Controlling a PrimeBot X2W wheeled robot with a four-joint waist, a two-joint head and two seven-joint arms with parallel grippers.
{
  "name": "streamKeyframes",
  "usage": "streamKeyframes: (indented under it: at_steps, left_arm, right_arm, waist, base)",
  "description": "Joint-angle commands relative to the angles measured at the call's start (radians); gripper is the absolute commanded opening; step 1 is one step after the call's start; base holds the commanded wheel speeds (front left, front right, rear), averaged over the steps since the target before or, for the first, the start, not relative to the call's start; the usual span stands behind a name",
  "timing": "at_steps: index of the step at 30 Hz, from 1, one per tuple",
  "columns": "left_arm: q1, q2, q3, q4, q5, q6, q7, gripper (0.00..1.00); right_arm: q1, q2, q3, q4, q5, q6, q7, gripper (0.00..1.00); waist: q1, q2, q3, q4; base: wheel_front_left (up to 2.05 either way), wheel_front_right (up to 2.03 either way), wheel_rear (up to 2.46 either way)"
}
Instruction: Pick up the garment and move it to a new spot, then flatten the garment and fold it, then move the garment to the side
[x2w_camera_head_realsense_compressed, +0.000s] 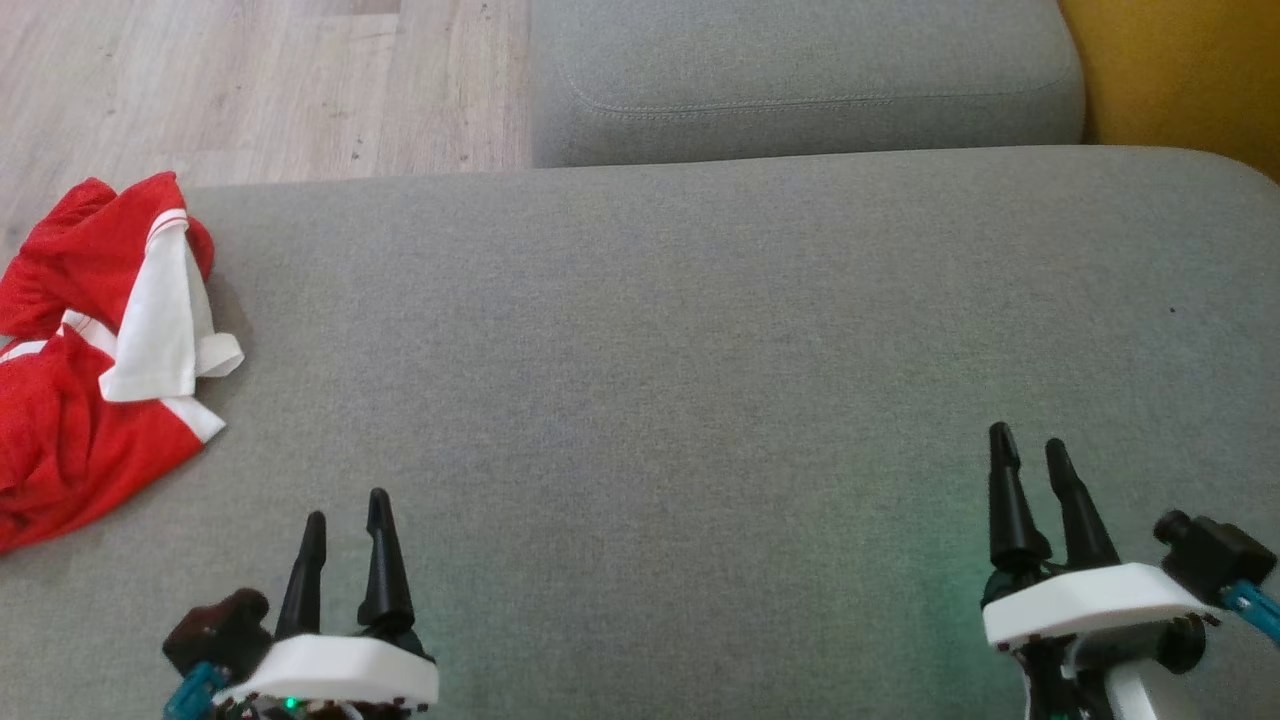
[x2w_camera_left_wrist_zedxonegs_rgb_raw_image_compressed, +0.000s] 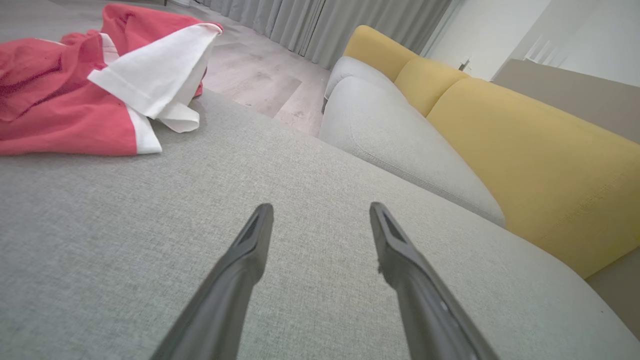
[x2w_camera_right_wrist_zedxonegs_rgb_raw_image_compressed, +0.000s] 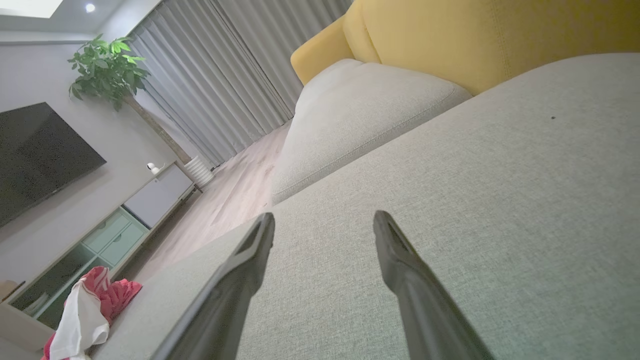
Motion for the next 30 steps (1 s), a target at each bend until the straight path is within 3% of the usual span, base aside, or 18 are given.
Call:
streamKeyframes:
  at_steps: [1, 30]
  left_arm:
    - [-0.022, 0.016, 0.01, -0.029, 0.039, 0.009, -0.016, 1.0]
    - [-0.004, 0.005, 0.009, 0.02, 0.317, 0.033, -0.099, 1.0]
  right_arm:
    - [-0.029, -0.007, 0.025, -0.033, -0.043, 0.005, -0.018, 1.0]
    - [-0.032, -0.009, 0.092, 0.001, -0.397, 0.007, -0.101, 1.0]
  waist:
    - [0.0, 0.0, 0.001, 0.001]
    - [0.0, 0.0, 0.004, 0.019]
  base:
    - [0.0, 0.0, 0.0]
    - [0.0, 0.0, 0.0]
